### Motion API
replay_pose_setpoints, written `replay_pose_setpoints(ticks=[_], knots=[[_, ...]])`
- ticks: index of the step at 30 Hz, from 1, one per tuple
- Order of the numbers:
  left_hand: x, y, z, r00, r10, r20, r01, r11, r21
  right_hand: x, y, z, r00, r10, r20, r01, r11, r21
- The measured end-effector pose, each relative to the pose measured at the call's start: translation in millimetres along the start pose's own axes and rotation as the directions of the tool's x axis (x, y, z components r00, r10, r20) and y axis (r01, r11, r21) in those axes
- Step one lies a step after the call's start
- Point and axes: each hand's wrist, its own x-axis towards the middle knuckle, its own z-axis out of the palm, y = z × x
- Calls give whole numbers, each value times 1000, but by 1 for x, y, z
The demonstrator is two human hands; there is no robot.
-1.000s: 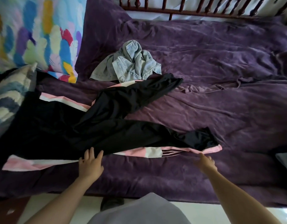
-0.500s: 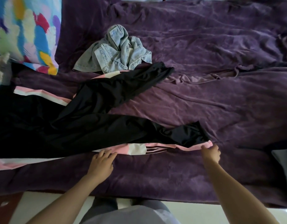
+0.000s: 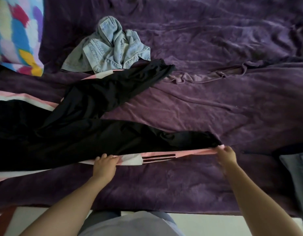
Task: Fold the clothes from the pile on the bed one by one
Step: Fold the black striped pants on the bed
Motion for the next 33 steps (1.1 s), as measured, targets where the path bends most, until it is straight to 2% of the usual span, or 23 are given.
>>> replay_pose_setpoints(ticks=[1, 3, 5, 8, 10, 12, 13, 15, 17, 18, 19, 20, 22, 24, 27, 29, 31, 33], knots=[[0, 0, -3, 1000, 19, -12, -20, 999, -34, -3, -4, -8, 999, 17, -28, -11, 976, 217], [-5, 1, -10, 992, 118, -55, -124, 983, -138, -7, -11, -26, 996, 72, -59, -29, 839, 544], [-17, 3, -15, 965, 250, -82, -261, 948, -183, -8, -12, -41, 989, 100, -112, 0, 743, 669], [-37, 6, -5, 931, 363, -26, -361, 914, -183, -12, 4, -37, 963, 199, -182, -47, 788, 614], [-48, 7, 4, 928, 359, 96, -332, 918, -216, -13, 26, -21, 941, 310, -133, -190, 813, 550], [-49, 5, 11, 943, 296, 153, -266, 946, -188, -18, 37, -4, 909, 402, -113, -334, 862, 382], [-50, 3, 9, 961, 252, 112, -231, 958, -172, -21, 38, 4, 897, 423, -126, -376, 882, 284], [-52, -6, -2, 976, 191, -106, -204, 971, -128, -35, 29, 20, 902, 398, -167, -395, 917, 54], [-55, -25, -5, 957, 115, -266, -147, 984, -104, -59, 18, 39, 945, 249, -212, -295, 929, -224], [-57, -36, -4, 956, 22, -293, -68, 987, -147, -70, 17, 49, 974, 110, -199, -178, 914, -365], [-58, -48, -2, 949, -75, -308, 23, 985, -172, -82, 17, 60, 990, -47, -135, -29, 861, -508], [-59, -62, 1, 939, -153, -308, 99, 978, -184, -92, 18, 72, 983, -180, -16, 129, 761, -636], [-61, -90, 7, 913, -279, -296, 228, 954, -195, -111, 17, 97, 909, -310, 280, 410, 541, -734], [-65, -119, 11, 897, -376, -234, 350, 926, -145, -128, 15, 123, 797, -314, 515, 603, 399, -690], [-67, -159, 12, 861, -464, -208, 459, 885, -75, -151, 17, 153, 676, -292, 677, 737, 250, -628], [-68, -182, 10, 847, -475, -240, 473, 878, -67, -162, 20, 168, 634, -290, 717, 770, 153, -619], [-67, -203, 10, 855, -464, -231, 472, 881, -22, -173, 22, 181, 622, -257, 740, 781, 146, -607], [-67, -223, 8, 871, -455, -185, 468, 883, 32, -183, 24, 193, 648, -225, 728, 761, 154, -630]])
